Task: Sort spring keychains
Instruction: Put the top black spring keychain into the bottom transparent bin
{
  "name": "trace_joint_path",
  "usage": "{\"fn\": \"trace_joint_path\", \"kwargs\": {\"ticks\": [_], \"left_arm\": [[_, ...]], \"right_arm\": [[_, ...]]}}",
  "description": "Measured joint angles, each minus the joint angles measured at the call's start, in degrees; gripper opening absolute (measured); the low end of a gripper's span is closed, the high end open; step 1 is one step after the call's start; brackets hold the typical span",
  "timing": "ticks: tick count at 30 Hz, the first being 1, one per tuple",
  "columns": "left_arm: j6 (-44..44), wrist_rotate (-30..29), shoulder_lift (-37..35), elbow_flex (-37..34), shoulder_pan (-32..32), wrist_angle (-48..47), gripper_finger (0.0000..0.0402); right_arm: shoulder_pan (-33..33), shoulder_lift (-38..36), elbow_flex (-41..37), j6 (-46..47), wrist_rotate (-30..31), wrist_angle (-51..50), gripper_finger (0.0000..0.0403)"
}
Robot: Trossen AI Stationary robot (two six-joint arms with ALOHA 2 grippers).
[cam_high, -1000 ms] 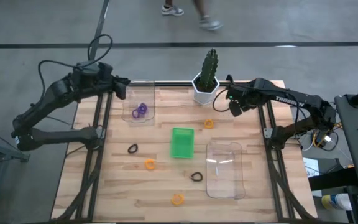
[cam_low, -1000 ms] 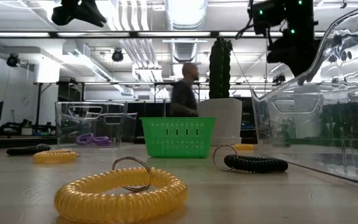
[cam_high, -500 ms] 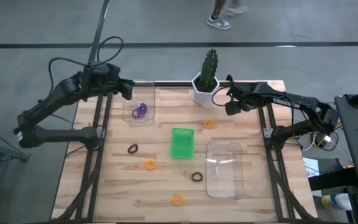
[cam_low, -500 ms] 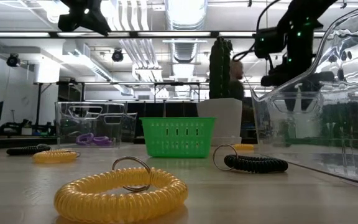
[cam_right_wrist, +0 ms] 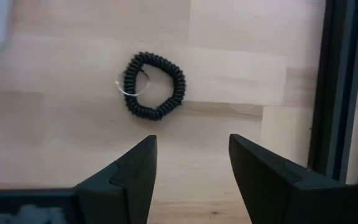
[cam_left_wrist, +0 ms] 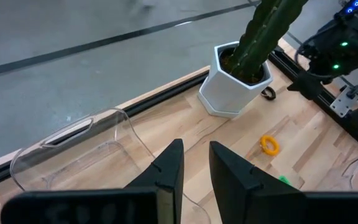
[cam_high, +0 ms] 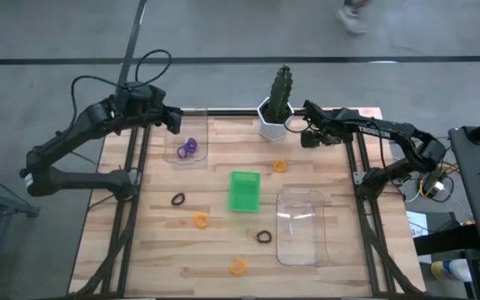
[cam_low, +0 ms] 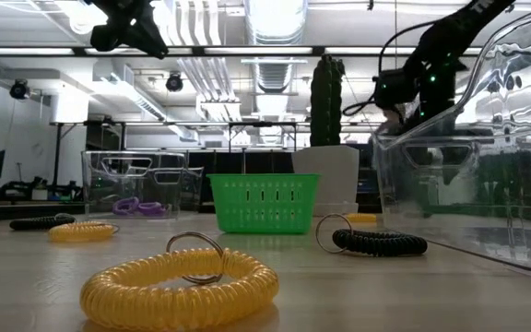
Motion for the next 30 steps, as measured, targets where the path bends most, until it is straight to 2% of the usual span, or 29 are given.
{"fn": "trace_joint_path", "kwargs": {"ticks": [12, 30], "left_arm": [[0.0, 0.0, 0.0, 0.0, 0.0, 0.0, 0.0069], [0.0, 0.0, 0.0, 0.0, 0.0, -0.1, 0.0069]], "right_arm": [[-2.7, 9.1, 3.2, 1.0, -2.2, 1.4, 0.0196], [-2.6, 15.8, 4.0, 1.3, -0.9, 1.7, 0.0196]]}}
